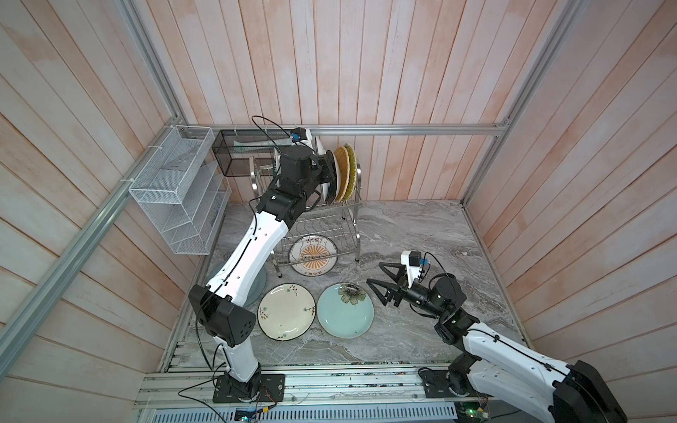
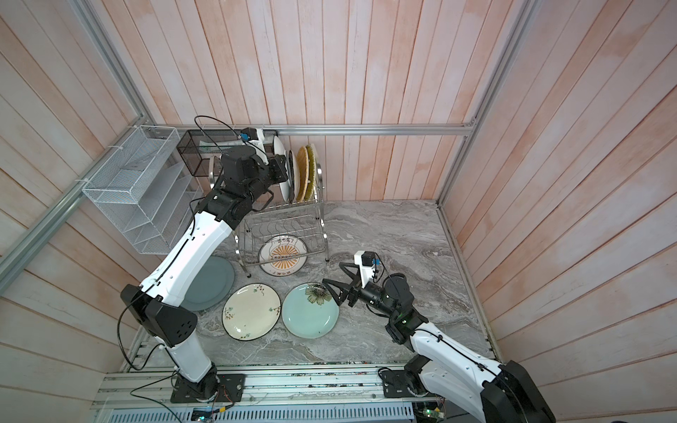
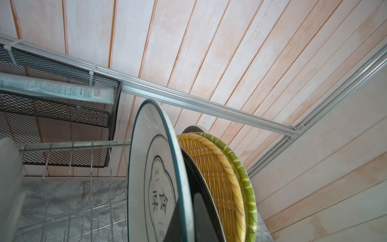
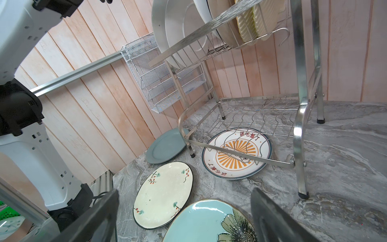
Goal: Load plates into a dish rack
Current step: Place the plate on the dish rack.
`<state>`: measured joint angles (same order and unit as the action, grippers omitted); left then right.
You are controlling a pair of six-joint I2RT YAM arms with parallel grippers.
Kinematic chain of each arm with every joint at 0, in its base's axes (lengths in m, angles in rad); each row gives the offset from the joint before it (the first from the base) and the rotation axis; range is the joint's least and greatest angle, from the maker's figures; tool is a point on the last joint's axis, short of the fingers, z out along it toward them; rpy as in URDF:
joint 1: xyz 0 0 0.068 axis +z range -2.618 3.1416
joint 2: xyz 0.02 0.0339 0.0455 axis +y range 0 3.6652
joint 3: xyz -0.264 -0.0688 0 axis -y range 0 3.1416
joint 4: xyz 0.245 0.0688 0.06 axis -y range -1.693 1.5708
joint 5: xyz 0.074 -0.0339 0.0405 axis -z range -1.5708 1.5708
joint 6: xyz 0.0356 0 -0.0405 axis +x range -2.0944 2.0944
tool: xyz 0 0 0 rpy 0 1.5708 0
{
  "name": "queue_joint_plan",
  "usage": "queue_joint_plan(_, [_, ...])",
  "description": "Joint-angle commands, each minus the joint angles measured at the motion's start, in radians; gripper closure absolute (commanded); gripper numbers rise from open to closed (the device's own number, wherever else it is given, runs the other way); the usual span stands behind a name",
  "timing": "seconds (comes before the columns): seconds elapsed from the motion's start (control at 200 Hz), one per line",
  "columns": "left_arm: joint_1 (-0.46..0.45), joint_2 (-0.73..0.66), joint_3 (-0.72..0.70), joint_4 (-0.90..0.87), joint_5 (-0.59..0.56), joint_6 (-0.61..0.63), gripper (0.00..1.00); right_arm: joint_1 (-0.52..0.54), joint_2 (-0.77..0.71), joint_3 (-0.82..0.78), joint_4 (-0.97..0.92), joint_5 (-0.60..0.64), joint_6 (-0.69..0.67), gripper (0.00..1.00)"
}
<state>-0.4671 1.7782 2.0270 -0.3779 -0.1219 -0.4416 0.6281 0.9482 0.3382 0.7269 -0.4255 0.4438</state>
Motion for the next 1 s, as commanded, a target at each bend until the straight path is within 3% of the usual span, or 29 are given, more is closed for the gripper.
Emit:
queue_joint_plan(0.0, [-0.001,0.003,-0.002,0.048,-0.037,-0.011,1.00,0.009,0.004,-0.002,0.032,0.002,0.003,0.02])
queue_joint_plan(0.7, [-0.052,-0.032,0.024,0.029,-0.146,0.085,1.00,0.011,0.017,0.001,0.037,-0.004,0.010,0.02])
queue_joint_plan(0.995, [-0.059,-0.069,-0.055,0.080,-0.157,0.067,1.00,0.013,0.029,0.004,0.037,-0.006,0.010,0.02])
